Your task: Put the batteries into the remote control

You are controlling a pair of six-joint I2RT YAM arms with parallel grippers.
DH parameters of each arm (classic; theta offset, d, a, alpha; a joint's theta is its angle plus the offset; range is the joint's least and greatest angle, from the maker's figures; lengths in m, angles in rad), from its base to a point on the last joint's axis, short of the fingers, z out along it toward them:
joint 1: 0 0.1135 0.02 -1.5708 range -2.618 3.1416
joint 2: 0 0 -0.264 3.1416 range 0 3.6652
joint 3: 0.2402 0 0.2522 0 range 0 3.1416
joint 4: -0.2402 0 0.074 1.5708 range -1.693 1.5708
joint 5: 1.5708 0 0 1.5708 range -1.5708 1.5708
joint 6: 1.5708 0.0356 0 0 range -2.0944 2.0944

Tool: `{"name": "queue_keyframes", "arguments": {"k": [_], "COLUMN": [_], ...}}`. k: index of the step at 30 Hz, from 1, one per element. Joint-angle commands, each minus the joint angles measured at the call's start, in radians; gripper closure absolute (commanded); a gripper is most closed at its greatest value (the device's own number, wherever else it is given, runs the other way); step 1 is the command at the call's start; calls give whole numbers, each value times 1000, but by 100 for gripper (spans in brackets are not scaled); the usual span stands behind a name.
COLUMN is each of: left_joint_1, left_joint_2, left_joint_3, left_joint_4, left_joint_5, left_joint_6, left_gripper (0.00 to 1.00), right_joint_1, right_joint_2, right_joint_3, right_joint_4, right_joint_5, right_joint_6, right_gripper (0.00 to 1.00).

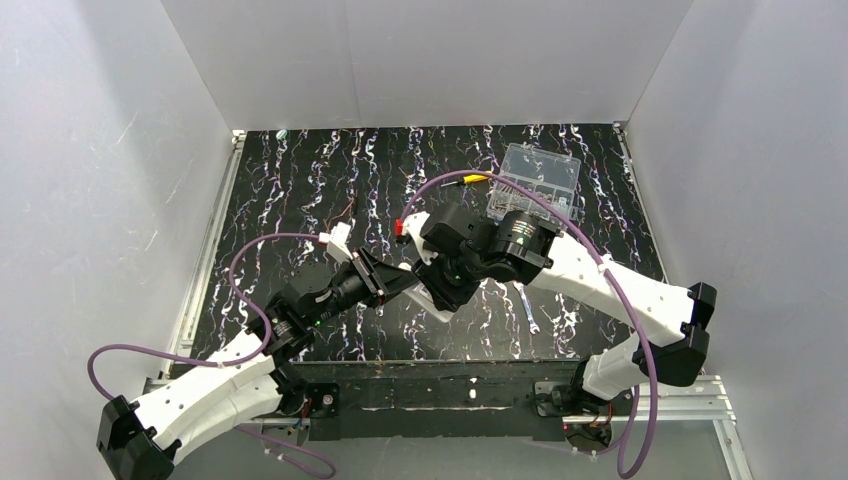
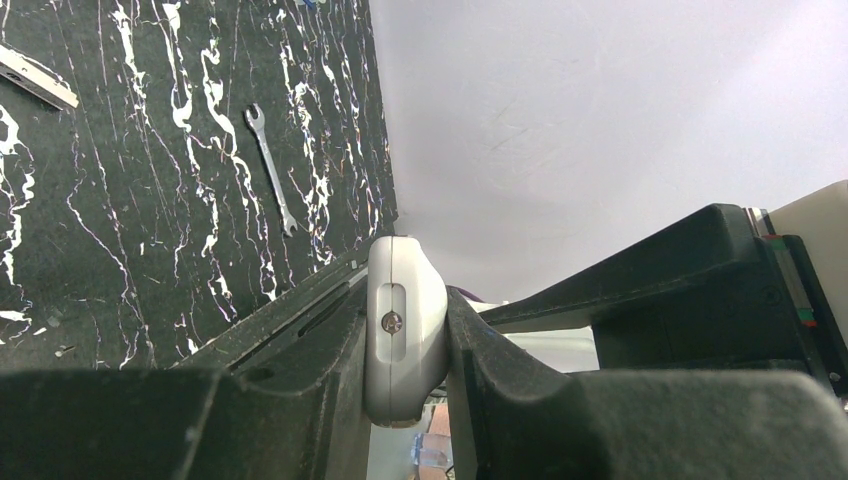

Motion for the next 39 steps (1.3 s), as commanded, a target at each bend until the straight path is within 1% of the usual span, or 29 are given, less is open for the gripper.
{"name": "queue_keyframes", "arguments": {"k": [1,27,39], "left_joint_1": [-3,-3,-3], "left_joint_2": [-12,-7,-6], "left_joint_3": [37,48,45], "left_joint_4": [89,94,100], "left_joint_5": [9,21,22], "left_joint_6": [-1,-2,-4], "left_gripper": [100,100,100], "right_joint_1": [3,3,3], "right_joint_2": [9,38,50], "right_joint_3": [34,52,60], "right_joint_4": [8,34,38], "right_joint_5": [16,-13,-15], "right_joint_6": [-7,-22,-23], "right_gripper": [73,72,63]}}
